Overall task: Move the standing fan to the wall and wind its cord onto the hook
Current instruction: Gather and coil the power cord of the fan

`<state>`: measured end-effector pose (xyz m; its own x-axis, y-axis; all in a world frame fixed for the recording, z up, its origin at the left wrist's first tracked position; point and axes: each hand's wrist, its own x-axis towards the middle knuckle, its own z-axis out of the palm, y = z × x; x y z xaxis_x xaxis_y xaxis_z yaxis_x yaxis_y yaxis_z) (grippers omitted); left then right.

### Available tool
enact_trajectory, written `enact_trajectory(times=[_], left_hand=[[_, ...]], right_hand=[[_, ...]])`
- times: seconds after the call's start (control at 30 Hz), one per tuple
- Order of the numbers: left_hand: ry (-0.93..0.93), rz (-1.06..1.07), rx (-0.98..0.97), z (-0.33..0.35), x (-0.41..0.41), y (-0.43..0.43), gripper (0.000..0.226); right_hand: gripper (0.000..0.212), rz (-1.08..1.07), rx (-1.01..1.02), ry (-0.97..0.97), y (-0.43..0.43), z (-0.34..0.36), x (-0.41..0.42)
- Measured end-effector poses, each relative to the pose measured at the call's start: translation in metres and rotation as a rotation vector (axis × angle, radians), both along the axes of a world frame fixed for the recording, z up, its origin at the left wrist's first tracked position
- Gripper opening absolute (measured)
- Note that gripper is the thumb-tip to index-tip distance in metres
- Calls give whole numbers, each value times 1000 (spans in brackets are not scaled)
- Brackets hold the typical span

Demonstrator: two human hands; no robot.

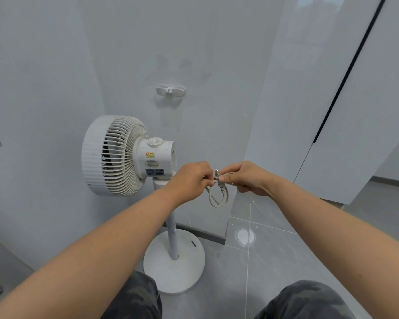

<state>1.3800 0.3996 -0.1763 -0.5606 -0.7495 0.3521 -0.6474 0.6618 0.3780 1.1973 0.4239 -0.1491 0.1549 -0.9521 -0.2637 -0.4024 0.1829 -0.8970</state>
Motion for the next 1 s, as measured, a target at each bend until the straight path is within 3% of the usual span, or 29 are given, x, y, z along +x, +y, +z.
enact_trajectory(times=[0.1,0.27,0.4,0.57,0.7,0.83,1.0], left_hand=[[-1,-4,-11,0,2,-1,11],[-45,-21,-2,-3,7,1,14],[-84,-32,-14,-3,7,0,14],[-343,-144,-113,-11,14,4,15],[-393,-181,-169,-16,14,9,15],[-210,-106,-11,-15,15,6,12],[338,200,341,-9,22,-7,24]], right_hand=[[6,-41,-7,-33,-3,-4,-2],[14,-222,-86,-295,-12,-2,-8],[26,-373,-33,-542,-12,10,-7],[30,-585,-86,-787,-17,26,-10],[30,-626,-81,-879,-25,32,-21],[32,-656,-114,-752,-22,28,-30],[17,-580,-129,-431,-9,14,-30]])
